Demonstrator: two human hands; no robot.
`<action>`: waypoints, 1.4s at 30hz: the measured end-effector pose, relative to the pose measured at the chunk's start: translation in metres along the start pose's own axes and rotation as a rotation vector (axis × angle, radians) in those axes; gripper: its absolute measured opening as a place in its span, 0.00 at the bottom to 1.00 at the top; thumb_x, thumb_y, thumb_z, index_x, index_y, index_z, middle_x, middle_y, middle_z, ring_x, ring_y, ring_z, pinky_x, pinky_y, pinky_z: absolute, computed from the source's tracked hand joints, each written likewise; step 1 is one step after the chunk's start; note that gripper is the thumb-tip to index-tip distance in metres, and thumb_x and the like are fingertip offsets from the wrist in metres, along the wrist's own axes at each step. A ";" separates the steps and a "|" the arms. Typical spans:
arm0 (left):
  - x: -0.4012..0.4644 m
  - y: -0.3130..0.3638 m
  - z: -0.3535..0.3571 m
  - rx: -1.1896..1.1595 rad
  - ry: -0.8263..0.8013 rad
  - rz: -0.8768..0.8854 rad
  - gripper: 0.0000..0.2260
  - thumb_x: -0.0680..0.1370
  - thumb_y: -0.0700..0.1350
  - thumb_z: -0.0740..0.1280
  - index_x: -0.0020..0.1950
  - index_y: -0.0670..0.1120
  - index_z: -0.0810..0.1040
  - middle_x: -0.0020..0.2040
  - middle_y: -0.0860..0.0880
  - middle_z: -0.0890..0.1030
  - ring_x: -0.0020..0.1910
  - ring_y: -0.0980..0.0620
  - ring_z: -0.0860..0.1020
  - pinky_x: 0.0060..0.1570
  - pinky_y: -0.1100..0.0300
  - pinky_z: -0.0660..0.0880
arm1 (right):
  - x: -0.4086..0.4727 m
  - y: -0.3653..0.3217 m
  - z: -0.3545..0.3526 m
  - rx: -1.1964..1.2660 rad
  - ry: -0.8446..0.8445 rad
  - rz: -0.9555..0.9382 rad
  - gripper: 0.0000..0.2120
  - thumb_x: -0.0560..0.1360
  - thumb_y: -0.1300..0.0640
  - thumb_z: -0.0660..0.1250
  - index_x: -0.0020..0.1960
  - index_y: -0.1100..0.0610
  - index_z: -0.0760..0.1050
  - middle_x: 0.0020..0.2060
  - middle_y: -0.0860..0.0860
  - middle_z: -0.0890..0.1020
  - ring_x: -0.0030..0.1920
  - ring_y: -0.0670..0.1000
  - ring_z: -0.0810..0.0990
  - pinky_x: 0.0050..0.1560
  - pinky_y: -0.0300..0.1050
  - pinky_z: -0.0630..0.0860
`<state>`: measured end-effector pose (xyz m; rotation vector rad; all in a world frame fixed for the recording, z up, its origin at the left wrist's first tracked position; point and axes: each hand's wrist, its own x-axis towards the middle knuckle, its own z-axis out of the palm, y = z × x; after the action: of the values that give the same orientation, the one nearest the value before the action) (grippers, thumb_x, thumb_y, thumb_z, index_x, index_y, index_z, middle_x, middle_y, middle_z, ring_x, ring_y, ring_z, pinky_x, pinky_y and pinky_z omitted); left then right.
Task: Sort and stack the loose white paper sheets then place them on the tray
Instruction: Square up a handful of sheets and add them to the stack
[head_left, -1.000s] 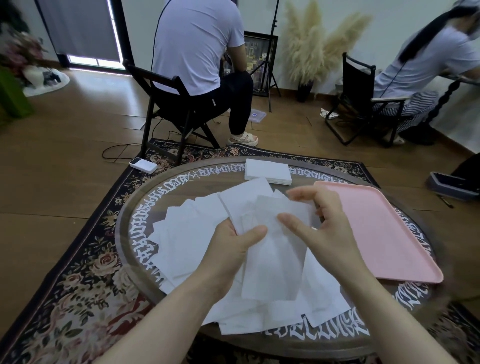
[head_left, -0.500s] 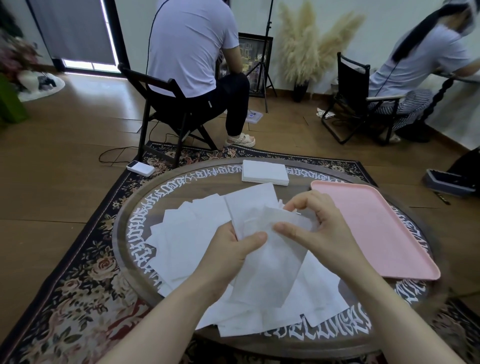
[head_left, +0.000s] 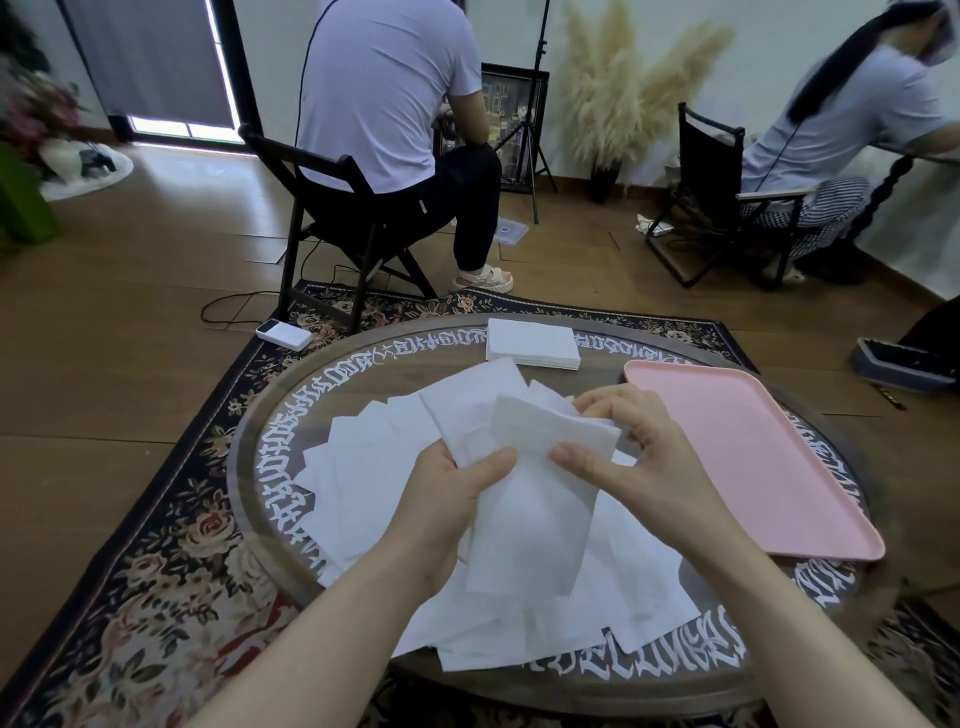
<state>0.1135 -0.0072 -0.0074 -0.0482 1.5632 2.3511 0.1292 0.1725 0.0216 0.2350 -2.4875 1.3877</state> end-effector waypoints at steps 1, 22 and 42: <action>0.001 0.001 0.000 -0.031 0.020 0.003 0.08 0.77 0.35 0.67 0.55 0.40 0.82 0.50 0.42 0.86 0.48 0.44 0.84 0.46 0.53 0.82 | 0.000 0.001 0.000 -0.002 -0.022 0.037 0.11 0.64 0.43 0.73 0.44 0.46 0.80 0.50 0.42 0.79 0.58 0.44 0.72 0.60 0.49 0.69; 0.004 0.006 -0.003 -0.128 0.100 0.042 0.09 0.80 0.40 0.65 0.58 0.43 0.80 0.52 0.46 0.86 0.47 0.49 0.84 0.43 0.52 0.81 | -0.001 0.006 0.010 0.559 0.063 0.147 0.09 0.76 0.64 0.64 0.56 0.59 0.77 0.45 0.46 0.86 0.45 0.44 0.83 0.43 0.36 0.79; 0.004 0.025 -0.012 -0.238 0.070 -0.067 0.11 0.79 0.44 0.66 0.59 0.44 0.81 0.53 0.46 0.85 0.47 0.50 0.85 0.47 0.53 0.81 | 0.000 0.010 0.002 0.751 -0.126 0.284 0.14 0.72 0.57 0.66 0.56 0.54 0.81 0.54 0.54 0.85 0.52 0.51 0.84 0.52 0.41 0.81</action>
<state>0.1005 -0.0262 0.0091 -0.2358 1.2822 2.4932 0.1266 0.1764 0.0127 0.1170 -2.0226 2.4517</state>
